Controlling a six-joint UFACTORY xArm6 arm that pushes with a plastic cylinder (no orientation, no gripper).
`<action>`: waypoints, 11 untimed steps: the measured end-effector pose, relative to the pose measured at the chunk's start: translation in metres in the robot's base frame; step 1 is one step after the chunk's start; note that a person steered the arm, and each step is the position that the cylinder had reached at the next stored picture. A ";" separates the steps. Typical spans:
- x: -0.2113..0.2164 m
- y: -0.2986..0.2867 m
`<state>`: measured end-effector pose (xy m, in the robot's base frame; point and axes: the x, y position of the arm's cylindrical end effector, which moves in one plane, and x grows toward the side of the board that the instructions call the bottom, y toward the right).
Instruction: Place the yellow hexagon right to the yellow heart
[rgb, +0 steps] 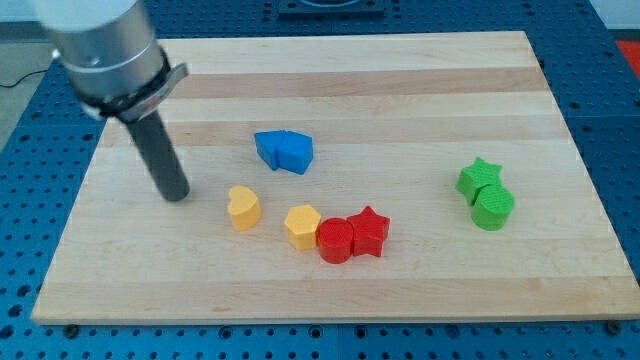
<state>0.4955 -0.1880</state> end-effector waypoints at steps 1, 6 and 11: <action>0.049 0.011; 0.092 0.141; 0.063 0.155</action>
